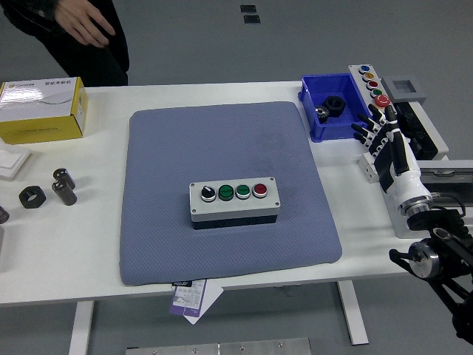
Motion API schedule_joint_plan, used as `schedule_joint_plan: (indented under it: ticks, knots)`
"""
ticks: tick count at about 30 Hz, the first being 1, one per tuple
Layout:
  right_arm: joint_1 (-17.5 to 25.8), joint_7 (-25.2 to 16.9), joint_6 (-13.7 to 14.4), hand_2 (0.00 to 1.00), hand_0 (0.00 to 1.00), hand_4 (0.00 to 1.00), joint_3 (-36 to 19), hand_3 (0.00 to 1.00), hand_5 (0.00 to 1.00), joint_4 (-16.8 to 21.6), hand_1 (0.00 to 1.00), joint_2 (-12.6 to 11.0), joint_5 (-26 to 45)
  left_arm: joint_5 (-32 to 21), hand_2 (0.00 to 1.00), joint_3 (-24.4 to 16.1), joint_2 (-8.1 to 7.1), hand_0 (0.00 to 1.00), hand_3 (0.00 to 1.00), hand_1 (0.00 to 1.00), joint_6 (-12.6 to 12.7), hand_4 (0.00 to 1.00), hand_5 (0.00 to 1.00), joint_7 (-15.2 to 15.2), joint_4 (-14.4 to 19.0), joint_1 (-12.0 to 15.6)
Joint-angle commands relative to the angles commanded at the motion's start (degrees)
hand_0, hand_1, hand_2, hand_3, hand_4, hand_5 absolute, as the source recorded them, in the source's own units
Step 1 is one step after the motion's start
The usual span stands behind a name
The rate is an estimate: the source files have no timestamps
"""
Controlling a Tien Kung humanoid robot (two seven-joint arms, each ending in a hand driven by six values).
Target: Pick up the button,place it on the desk,press the button,press the button
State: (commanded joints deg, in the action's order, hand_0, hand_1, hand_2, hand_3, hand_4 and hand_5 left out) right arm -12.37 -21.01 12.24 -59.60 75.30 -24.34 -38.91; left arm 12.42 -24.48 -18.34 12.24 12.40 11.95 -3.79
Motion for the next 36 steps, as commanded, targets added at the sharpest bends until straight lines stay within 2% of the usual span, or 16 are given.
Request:
schedule_joint_plan:
  ticks: [4,5,10,11,22,23,26,30,33,34,35,36]
  knots:
    - [0.0,0.2,0.1,0.907,0.932,0.998,-1.3,0.978,0.998,0.2,0.858,-0.3,-0.4,-0.4,0.892,0.5,-0.05,0.906,0.998,0.886,1.4,0.989,0.597,-0.2,0.0,0.0]
    - [0.0,0.2,0.1,0.939,0.941,0.998,-1.5,0.998,0.998,0.1,0.87,-0.3,-0.5,-0.3,0.836,0.4,-0.08,0.877,0.964,0.85,1.6,0.858,0.361,-0.1,0.0,0.1]
    - [-0.2,0.4,0.4,0.939,0.941,0.998,-2.4,0.998,0.998,0.2,0.87,-0.3,-0.8,-1.0,0.836,0.4,-0.29,0.877,0.964,0.85,2.6,0.858,0.361,-0.1,0.1,0.4]
    - [-0.4,0.4,0.5,0.94,0.941,0.998,-2.4,0.995,0.998,0.2,0.873,-0.3,-0.8,-1.1,0.814,0.5,-0.3,0.855,0.931,0.825,2.6,0.821,0.307,-0.1,0.1,0.4]
    - [-0.6,0.5,0.7,0.927,0.956,0.998,-2.0,0.983,0.998,-0.2,0.873,-0.6,-0.7,-0.3,0.79,0.3,-0.48,0.843,0.925,0.816,2.5,0.806,0.287,0.1,0.1,0.1]
    - [-0.5,0.5,0.8,0.923,0.98,0.998,-2.0,0.983,0.998,-0.3,0.881,-0.6,-0.7,-0.1,0.784,0.2,-0.49,0.836,0.921,0.811,2.4,0.794,0.272,0.2,0.1,0.1]
    - [-0.5,1.1,2.4,0.923,0.98,0.998,-1.8,0.983,0.998,0.0,0.881,-0.7,-2.2,0.4,0.784,0.1,-0.54,0.836,0.921,0.811,2.3,0.794,0.272,0.2,0.1,-0.1]
    - [-0.9,5.5,8.1,0.924,0.984,0.998,-0.4,0.981,0.998,2.8,0.883,-0.7,-9.1,0.5,0.776,0.1,-0.61,0.822,0.914,0.807,2.3,0.787,0.261,0.2,0.1,-0.1]
    - [-1.9,12.0,13.1,0.924,0.984,0.998,1.5,0.981,0.998,5.4,0.883,-0.5,-16.0,0.4,0.776,0.2,-0.59,0.822,0.914,0.807,2.3,0.787,0.261,0.2,0.1,0.0]
    - [-2.6,14.4,13.9,0.924,0.984,0.998,2.5,0.981,0.998,6.0,0.883,-0.4,-18.4,0.4,0.776,0.1,-0.55,0.822,0.914,0.807,2.3,0.787,0.261,0.2,0.1,0.1]
    - [-3.4,16.3,13.5,0.944,0.989,0.998,3.3,0.995,0.868,6.4,0.901,-0.4,-20.4,0.5,0.774,0.1,-0.51,0.819,0.91,0.805,2.3,0.787,0.26,0.3,0.1,0.2]
    - [-4.3,18.6,12.5,0.944,0.989,0.998,4.3,0.995,0.868,6.7,0.901,-0.4,-22.7,0.6,0.774,-0.1,-0.47,0.819,0.91,0.805,2.3,0.787,0.26,0.4,0.1,0.3]
